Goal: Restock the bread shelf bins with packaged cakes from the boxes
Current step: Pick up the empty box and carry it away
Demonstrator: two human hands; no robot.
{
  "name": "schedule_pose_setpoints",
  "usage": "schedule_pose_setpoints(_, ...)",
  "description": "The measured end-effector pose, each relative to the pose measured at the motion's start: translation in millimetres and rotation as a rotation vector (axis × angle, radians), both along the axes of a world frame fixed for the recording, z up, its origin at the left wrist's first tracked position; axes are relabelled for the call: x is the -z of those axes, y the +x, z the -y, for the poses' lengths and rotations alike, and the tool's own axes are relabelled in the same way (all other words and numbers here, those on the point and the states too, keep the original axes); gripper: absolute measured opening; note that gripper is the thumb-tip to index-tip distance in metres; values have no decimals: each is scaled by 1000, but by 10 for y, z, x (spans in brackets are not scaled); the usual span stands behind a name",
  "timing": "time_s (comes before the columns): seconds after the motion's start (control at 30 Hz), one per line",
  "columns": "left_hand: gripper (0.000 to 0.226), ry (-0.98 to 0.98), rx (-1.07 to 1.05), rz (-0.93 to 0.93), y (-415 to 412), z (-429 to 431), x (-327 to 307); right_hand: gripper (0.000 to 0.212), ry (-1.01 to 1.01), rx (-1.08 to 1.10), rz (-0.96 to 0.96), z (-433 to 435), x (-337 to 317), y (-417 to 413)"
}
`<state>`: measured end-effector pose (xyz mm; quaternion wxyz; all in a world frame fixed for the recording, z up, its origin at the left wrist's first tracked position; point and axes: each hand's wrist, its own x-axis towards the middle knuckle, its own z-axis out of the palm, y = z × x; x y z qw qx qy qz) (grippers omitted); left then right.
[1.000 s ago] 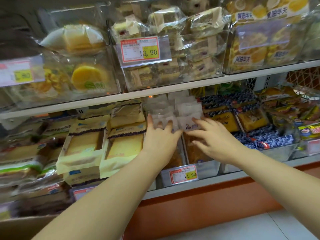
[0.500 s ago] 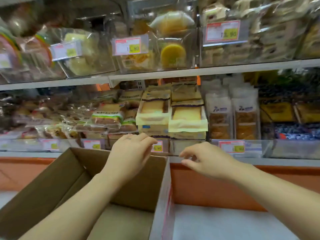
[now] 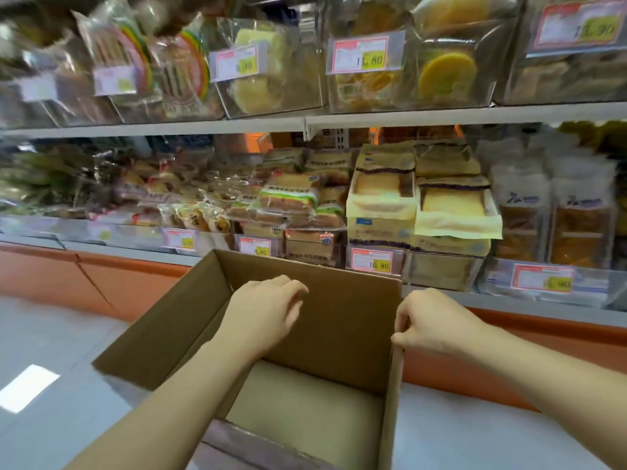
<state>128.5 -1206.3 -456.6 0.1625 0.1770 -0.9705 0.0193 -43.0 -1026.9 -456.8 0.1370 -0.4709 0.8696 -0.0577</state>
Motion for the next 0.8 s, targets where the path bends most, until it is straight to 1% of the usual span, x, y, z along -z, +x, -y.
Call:
schedule_pose_setpoints(0.07,25,3,11,-7,-12,-11,17,6,8,40,-25,-55,-27,-42)
schedule_pose_setpoints(0.17,29,19,28,23,-64,-34,47,11,41,74,-64,-187,-73,-91)
schedule_pose_setpoints(0.27,32,40,51,48,-133,-57,83,11,119,108,-120,-334,-105,-137)
schedule_pose_setpoints(0.33,33,59,44,75,-165,-46,106,8,190,113,-188,-398,-136,-160)
schedule_pose_setpoints(0.4,33,50,35,97,-215,9,120,8,245,83,-314,-381,-198,-183)
schedule_pose_setpoints(0.47,34,57,23,111,-282,78,128,11,214,50,-409,-259,-274,-211)
schedule_pose_setpoints(0.57,34,65,20,110,-440,206,140,13,92,2,-449,62,-311,-302)
schedule_pose_setpoints(0.63,34,81,24,94,-551,304,188,18,21,-66,-478,292,-235,-364)
schedule_pose_setpoints(0.7,33,117,42,74,-652,380,246,24,15,-142,-471,480,-113,-405)
schedule_pose_setpoints(0.8,27,165,78,62,-764,481,318,27,7,-231,-415,680,-8,-455)
